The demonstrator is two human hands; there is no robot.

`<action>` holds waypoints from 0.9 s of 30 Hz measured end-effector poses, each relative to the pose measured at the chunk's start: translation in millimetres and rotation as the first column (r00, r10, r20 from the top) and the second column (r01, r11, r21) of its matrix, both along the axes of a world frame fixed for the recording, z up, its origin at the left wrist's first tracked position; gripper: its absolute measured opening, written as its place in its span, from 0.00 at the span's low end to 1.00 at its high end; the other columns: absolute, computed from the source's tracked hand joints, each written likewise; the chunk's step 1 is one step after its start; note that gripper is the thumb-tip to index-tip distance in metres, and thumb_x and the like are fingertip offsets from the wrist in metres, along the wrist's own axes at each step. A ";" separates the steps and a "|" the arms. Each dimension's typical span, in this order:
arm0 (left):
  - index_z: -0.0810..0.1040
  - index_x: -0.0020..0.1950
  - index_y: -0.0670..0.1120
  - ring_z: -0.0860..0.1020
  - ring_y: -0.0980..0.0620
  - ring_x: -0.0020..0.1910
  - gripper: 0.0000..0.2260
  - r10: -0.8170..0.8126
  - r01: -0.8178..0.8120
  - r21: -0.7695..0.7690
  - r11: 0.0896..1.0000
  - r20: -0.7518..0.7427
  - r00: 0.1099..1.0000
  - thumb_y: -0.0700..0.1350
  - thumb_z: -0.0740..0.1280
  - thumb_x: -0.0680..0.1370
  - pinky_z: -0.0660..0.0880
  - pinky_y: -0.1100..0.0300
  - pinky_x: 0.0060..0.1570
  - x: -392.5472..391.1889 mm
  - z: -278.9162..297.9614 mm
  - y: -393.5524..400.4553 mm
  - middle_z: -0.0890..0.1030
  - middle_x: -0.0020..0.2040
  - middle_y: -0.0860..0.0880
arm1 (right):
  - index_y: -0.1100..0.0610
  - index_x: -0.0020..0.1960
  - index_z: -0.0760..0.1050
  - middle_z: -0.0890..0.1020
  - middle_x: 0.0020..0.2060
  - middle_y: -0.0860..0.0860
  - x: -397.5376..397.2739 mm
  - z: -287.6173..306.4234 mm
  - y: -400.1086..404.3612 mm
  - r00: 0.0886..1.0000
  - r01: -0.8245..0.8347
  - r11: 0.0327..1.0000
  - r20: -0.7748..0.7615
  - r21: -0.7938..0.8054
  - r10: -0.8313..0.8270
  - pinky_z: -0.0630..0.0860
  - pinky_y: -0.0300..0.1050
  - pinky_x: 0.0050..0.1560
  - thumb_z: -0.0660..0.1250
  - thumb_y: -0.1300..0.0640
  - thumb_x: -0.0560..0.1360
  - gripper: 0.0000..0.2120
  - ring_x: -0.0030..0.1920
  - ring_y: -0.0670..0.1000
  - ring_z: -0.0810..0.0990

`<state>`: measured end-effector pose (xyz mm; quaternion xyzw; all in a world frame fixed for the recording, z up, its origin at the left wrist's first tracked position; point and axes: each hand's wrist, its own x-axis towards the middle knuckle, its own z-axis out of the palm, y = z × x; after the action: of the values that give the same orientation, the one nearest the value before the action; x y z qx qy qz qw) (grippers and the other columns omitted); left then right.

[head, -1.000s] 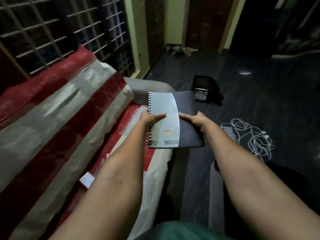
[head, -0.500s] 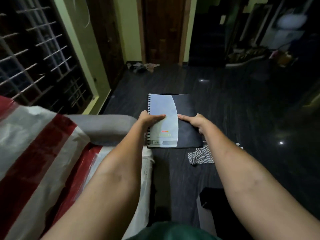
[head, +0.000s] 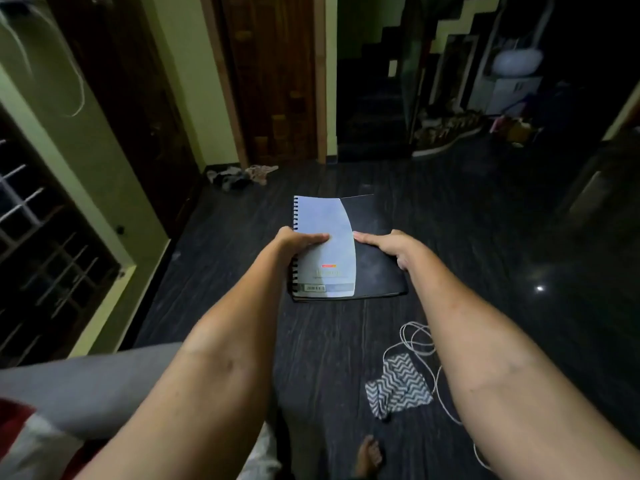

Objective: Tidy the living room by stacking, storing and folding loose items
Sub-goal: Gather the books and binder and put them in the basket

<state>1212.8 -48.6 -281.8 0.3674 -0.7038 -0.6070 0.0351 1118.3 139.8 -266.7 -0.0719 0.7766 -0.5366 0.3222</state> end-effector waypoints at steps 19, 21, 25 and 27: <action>0.74 0.61 0.40 0.83 0.43 0.43 0.48 0.053 -0.044 -0.083 0.996 0.110 0.992 0.63 0.81 0.47 0.80 0.47 0.49 -436.1 10.2 -204.3 0.82 0.51 0.43 | 0.62 0.66 0.70 0.75 0.64 0.57 -418.6 26.9 -201.3 0.998 -0.057 0.995 0.024 0.080 0.056 0.69 0.48 0.52 0.75 0.44 0.68 0.34 0.62 0.58 0.74; 0.73 0.60 0.40 0.82 0.43 0.43 0.41 0.062 -0.049 -0.101 0.994 0.135 0.989 0.61 0.80 0.56 0.79 0.47 0.50 -487.5 20.3 -227.9 0.81 0.51 0.42 | 0.63 0.68 0.68 0.72 0.67 0.58 -469.3 32.1 -226.9 0.999 -0.049 0.996 0.025 0.078 0.047 0.65 0.48 0.52 0.73 0.45 0.70 0.34 0.66 0.58 0.71; 0.75 0.59 0.41 0.82 0.44 0.42 0.36 0.068 -0.057 -0.113 0.992 0.097 0.993 0.58 0.80 0.59 0.79 0.48 0.49 -579.7 41.6 -272.7 0.82 0.49 0.43 | 0.63 0.72 0.63 0.69 0.70 0.57 -557.0 49.2 -270.6 1.000 -0.002 1.000 0.008 -0.007 0.002 0.65 0.47 0.53 0.73 0.47 0.71 0.37 0.69 0.58 0.68; 0.75 0.59 0.41 0.80 0.45 0.41 0.34 0.068 -0.058 -0.129 0.990 0.078 0.995 0.57 0.80 0.61 0.78 0.50 0.45 -624.7 48.7 -288.3 0.81 0.50 0.44 | 0.61 0.73 0.62 0.70 0.70 0.57 -600.1 53.1 -287.9 1.000 0.015 0.999 0.022 -0.046 -0.014 0.64 0.47 0.51 0.74 0.47 0.70 0.38 0.68 0.57 0.70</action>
<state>588.2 -337.0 -233.1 0.4113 -0.7298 -0.5440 0.0485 518.2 -148.1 -213.6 -0.0679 0.7610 -0.5574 0.3249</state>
